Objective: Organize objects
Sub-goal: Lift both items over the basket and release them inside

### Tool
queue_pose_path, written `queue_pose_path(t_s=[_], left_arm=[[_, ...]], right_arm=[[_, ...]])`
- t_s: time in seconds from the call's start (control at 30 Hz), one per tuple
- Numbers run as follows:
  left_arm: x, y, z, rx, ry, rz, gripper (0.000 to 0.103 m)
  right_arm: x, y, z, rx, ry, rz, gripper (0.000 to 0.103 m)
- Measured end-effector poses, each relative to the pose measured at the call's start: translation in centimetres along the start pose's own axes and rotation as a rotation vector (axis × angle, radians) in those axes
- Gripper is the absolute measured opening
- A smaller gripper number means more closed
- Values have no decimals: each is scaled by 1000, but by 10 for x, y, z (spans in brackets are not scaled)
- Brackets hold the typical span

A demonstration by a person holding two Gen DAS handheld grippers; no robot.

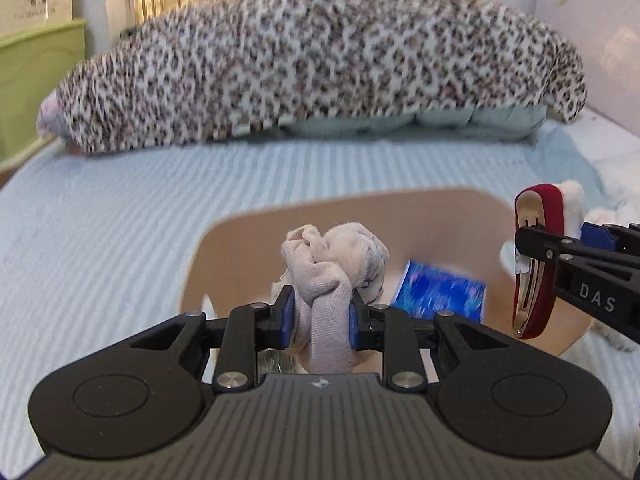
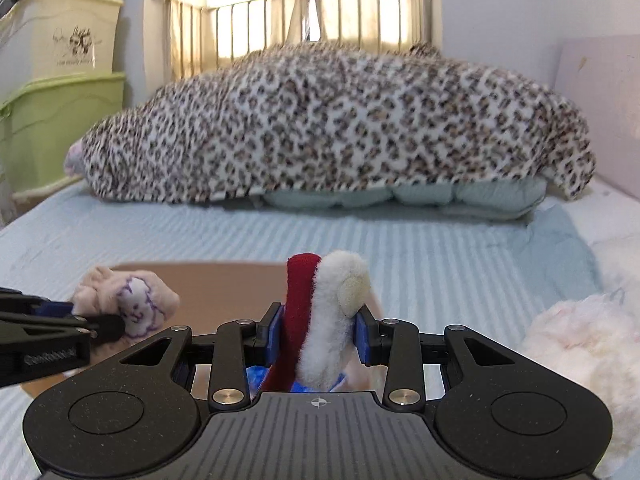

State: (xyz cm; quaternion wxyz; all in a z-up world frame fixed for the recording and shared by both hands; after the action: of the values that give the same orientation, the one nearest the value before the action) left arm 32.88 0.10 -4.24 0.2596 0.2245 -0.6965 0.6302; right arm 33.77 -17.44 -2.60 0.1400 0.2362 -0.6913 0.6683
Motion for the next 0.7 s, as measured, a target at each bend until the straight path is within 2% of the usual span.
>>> queue_pose_path(t_s=[0.13, 0.23, 0.3, 0.33, 0.4, 0.43, 0.47, 0.57, 0.7], left_arm=[[-16, 13, -8, -8, -35, -45, 28], [-22, 23, -10, -1, -21, -87, 30], [-21, 27, -11, 0, -25, -97, 33], [-18, 27, -11, -3, -21, -96, 34], [-10, 24, -9, -6, -9, -82, 43], [-4, 22, -9, -6, -12, -69, 61], [2, 19, -9, -3, -23, -59, 75], [21, 11, -8, 12, -28, -25, 81], [49, 7, -5, 13, -32, 11, 92]], right_arm=[[-16, 19, -7, 58, 14, -65, 35], [-23, 34, -14, 95, 24, -120, 36], [-23, 39, -16, 126, 38, -120, 38], [-22, 41, -17, 140, 44, -120, 48], [-18, 42, -17, 147, 44, -121, 50], [-13, 41, -16, 144, 39, -118, 57], [-8, 40, -15, 142, 37, -113, 70], [17, 33, -11, 118, 15, -61, 89], [46, 28, -1, 87, -4, -39, 99]])
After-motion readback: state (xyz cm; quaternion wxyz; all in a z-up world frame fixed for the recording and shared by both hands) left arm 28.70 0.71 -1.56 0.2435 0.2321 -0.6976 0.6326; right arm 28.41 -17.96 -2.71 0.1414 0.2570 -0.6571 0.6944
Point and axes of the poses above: each gripper's, at about its wrist camera, not at the fingertips, and x roughly against the way its jaws point, z to its right, y to its underside, the point moved 10 cm from there along -x, roughly the way its jaws point, and after that the axes turned 2 degrees about -x, right-handed, at the moved point
